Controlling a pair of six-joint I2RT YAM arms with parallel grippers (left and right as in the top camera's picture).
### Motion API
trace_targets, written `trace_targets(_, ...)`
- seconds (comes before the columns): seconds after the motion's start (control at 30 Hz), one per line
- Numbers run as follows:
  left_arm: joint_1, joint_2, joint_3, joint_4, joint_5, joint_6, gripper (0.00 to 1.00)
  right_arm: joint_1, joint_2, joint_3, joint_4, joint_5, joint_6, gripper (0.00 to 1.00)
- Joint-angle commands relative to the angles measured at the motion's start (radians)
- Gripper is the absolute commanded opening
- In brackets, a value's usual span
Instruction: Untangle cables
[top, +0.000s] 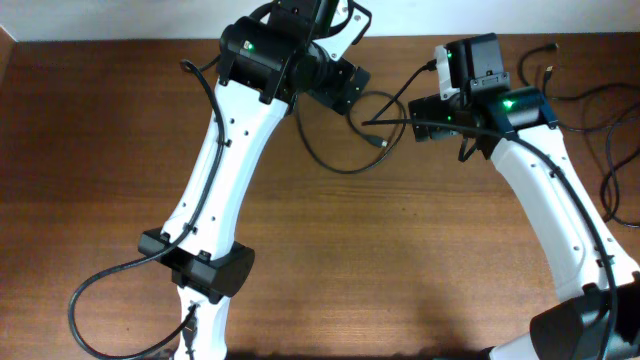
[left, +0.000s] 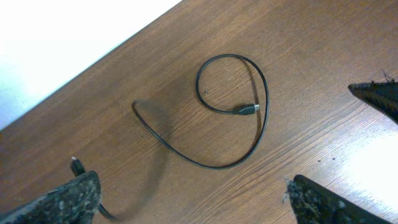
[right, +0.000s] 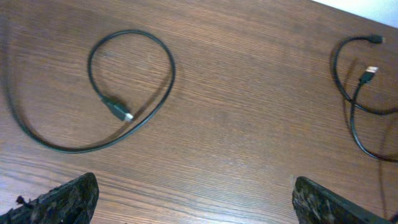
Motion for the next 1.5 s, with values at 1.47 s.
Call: trace_targets(1.47,0.441,0.002,0.259,-0.209,-0.047,-0.08,0.99,0.387,0.511,0.024,0.437,-0.212,0.045,0.99)
